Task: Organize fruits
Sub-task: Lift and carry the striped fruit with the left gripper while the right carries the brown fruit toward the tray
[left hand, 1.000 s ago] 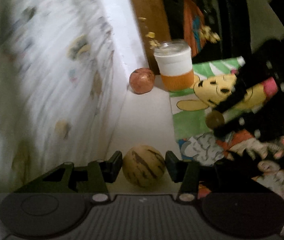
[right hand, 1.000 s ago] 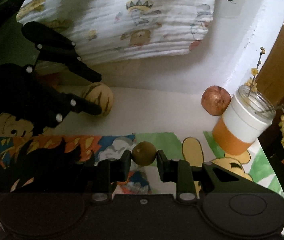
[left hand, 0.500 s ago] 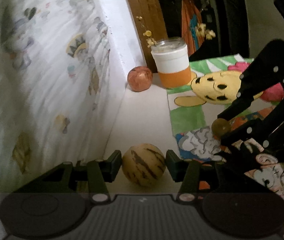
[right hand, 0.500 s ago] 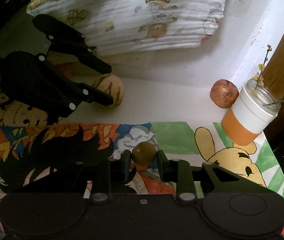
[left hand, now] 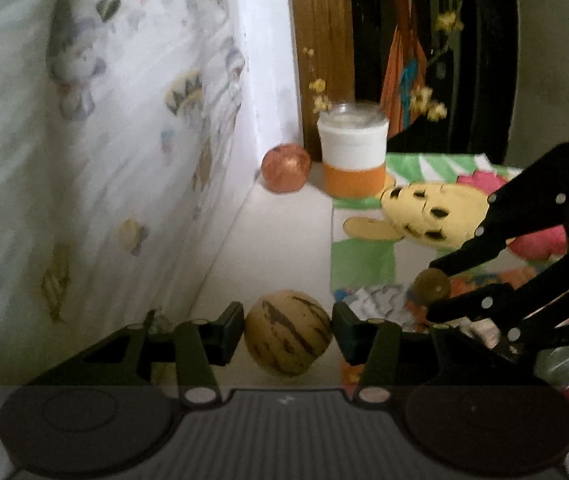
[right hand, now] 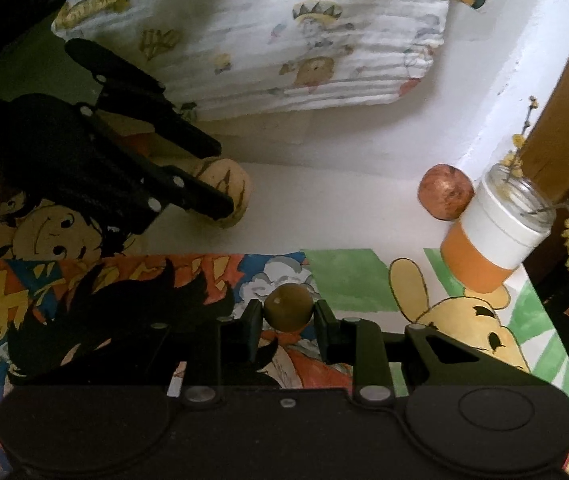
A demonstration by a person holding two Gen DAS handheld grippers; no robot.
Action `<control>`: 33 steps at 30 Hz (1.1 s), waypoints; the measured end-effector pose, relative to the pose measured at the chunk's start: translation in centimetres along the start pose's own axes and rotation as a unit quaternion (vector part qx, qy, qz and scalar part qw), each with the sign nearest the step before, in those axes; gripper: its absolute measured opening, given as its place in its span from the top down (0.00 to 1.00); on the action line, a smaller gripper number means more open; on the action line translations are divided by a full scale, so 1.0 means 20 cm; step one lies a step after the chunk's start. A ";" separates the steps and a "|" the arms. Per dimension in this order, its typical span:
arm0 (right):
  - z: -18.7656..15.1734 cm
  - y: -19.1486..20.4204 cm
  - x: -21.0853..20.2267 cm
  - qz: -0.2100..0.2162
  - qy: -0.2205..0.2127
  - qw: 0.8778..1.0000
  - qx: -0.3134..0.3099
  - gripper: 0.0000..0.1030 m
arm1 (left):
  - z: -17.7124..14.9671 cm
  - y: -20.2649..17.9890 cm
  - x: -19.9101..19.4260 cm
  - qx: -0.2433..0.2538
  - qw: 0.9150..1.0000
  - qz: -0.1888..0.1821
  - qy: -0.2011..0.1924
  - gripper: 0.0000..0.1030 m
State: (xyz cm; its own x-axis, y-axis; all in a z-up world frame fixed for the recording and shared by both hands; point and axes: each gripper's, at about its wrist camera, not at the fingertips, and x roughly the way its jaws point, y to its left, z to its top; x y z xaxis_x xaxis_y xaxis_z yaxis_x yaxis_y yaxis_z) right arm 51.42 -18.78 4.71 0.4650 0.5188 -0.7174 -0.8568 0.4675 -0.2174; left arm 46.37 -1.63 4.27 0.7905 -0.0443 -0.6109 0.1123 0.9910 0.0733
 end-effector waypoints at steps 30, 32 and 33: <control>-0.36 0.28 -0.87 -0.094 -0.022 0.990 0.099 0.71 | -0.03 -0.62 -0.45 -0.002 0.992 -0.115 -0.043 0.50; -0.41 0.30 -0.91 -0.099 -0.024 0.989 0.111 0.71 | -0.05 -0.67 -0.47 -0.002 0.991 -0.124 -0.041 0.50; -0.44 0.31 -0.94 -0.101 -0.024 0.988 0.118 0.71 | -0.05 -0.68 -0.48 -0.004 0.991 -0.128 -0.039 0.50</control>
State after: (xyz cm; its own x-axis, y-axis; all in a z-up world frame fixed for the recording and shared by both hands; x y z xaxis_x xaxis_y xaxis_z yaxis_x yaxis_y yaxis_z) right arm 35.47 -31.93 11.00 0.6365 0.4286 -0.6412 -0.6725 0.7155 -0.1893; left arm 36.64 -14.63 8.23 0.7811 -0.3043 -0.5453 0.3116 0.9467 -0.0820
